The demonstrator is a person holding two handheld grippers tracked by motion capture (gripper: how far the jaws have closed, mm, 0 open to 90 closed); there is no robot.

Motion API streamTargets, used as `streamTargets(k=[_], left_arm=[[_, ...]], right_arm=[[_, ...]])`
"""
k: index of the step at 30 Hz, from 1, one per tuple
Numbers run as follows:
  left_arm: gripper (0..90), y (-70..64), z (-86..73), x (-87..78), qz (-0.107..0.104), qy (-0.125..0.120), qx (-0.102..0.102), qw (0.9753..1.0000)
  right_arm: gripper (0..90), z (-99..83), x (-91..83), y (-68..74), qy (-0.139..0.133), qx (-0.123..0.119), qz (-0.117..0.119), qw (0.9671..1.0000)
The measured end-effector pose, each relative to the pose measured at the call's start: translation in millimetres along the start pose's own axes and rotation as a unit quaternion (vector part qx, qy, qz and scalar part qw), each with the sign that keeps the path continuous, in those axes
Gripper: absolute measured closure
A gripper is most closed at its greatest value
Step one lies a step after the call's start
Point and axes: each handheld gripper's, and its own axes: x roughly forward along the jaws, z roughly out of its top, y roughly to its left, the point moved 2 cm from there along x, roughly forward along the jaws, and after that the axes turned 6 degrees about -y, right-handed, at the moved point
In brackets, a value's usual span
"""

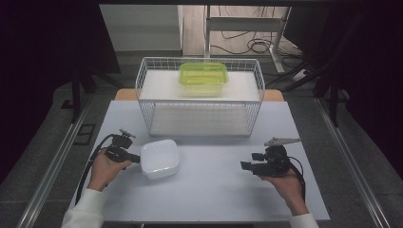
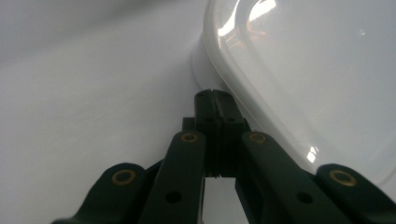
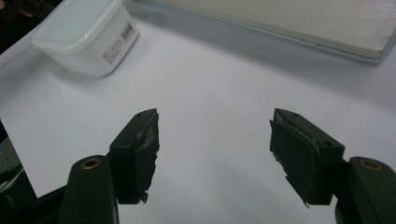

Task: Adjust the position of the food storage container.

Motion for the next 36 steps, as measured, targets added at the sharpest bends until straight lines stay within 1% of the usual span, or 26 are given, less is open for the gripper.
streamTargets(k=[1,2,3,4,5,6,7,10,11,12,14,15,16,17,19,20,21,22,23,24,25,26,28,32,35,36], left_arm=[[90.0,-2.4,3.1,1.7,0.000,0.002,0.005,1.0000],[90.0,-2.4,3.1,1.7,0.000,0.002,0.005,1.0000],[90.0,-7.8,9.0,5.7,-0.004,0.002,0.009,0.9999],[90.0,-7.8,9.0,5.7,-0.004,0.002,0.009,0.9999],[90.0,-13.3,13.8,10.2,-0.014,0.001,0.011,0.9998],[90.0,-13.3,13.8,10.2,-0.014,0.001,0.011,0.9998],[90.0,-19.8,17.8,14.7,-0.018,0.003,0.018,0.9997],[90.0,-31.2,23.2,20.3,-0.024,0.005,0.028,0.9993],[90.0,-31.2,23.2,20.3,-0.024,0.005,0.028,0.9993],[90.0,-39.3,26.6,23.7,-0.030,0.006,0.034,0.9990],[90.0,-47.8,29.8,27.1,-0.036,0.008,0.041,0.9985],[90.0,-47.8,29.8,27.1,-0.036,0.008,0.041,0.9985],[90.0,-56.2,32.4,31.0,-0.047,0.007,0.045,0.9979],[90.0,-60.2,33.4,33.1,-0.053,0.007,0.047,0.9975],[90.0,-67.6,35.2,37.2,-0.059,0.007,0.052,0.9969],[90.0,-67.6,35.2,37.2,-0.059,0.007,0.052,0.9969],[90.0,-73.7,36.9,40.1,-0.062,0.012,0.060,0.9962],[90.0,-78.2,37.5,42.6,-0.065,0.005,0.052,0.9965],[90.0,-78.2,37.5,42.6,-0.065,0.005,0.052,0.9965],[90.0,-83.1,39.0,45.3,-0.069,0.009,0.061,0.9957],[90.0,-83.1,39.0,45.3,-0.069,0.009,0.061,0.9957],[90.0,-84.4,39.8,46.3,-0.072,0.011,0.066,0.9951],[90.0,-89.6,41.3,48.9,-0.073,0.013,0.067,0.9950],[90.0,-91.5,41.5,49.8,-0.073,0.014,0.070,0.9947],[90.0,-90.9,40.2,45.6,-0.075,0.007,0.069,0.9948],[90.0,-89.0,38.3,39.1,-0.076,-0.006,0.061,0.9952]], right_arm=[[32.7,0.0,-0.1,-0.3,0.000,0.000,0.000,1.0000],[32.7,0.0,-0.1,-0.3,0.000,0.000,0.000,1.0000],[32.6,-0.2,-0.1,-0.6,0.000,0.002,0.000,1.0000],[32.6,-0.2,-0.1,-0.6,0.000,0.002,0.000,1.0000],[32.6,-0.4,-0.1,-1.0,0.000,0.002,-0.001,1.0000],[32.6,-0.4,-0.1,-1.0,0.000,0.002,-0.001,1.0000],[32.6,-0.5,-0.1,-1.4,-0.001,0.002,0.000,1.0000],[32.6,-0.4,-0.4,-1.8,0.000,0.002,0.000,1.0000],[32.6,-0.4,-0.4,-1.8,0.000,0.002,0.000,1.0000],[32.6,-0.3,-0.5,-1.8,0.000,0.002,0.000,1.0000],[32.6,-0.4,-0.2,-1.7,0.000,0.002,0.000,1.0000],[32.6,-0.4,-0.1,-1.7,0.000,0.002,0.000,1.0000],[32.6,-0.4,-0.1,-1.6,0.000,0.002,0.000,1.0000],[32.6,-0.4,-0.1,-1.4,-0.001,0.002,0.000,1.0000],[32.6,-0.4,-0.1,-1.1,0.000,0.002,0.001,1.0000],[32.6,-0.4,0.0,-1.1,0.000,0.002,0.000,1.0000],[32.6,-0.5,0.2,-1.1,0.000,0.002,0.000,1.0000],[32.6,-0.5,0.3,-1.1,0.001,0.001,0.000,1.0000],[32.6,-0.5,0.3,-1.1,0.001,0.001,0.000,1.0000],[32.6,-0.6,0.5,-0.9,0.001,0.001,0.000,1.0000],[32.6,-0.5,0.5,-0.8,0.001,0.001,0.000,1.0000],[32.6,-0.5,0.5,-0.8,0.001,0.001,0.000,1.0000],[32.6,-0.5,0.2,-0.6,0.000,0.001,0.001,1.0000],[32.6,-0.3,-0.3,-0.9,-0.001,0.001,0.001,1.0000],[32.3,-0.3,-0.6,-1.3,-0.001,0.002,0.001,1.0000],[31.6,-0.1,-1.1,-1.3,-0.004,0.003,0.000,1.0000]])
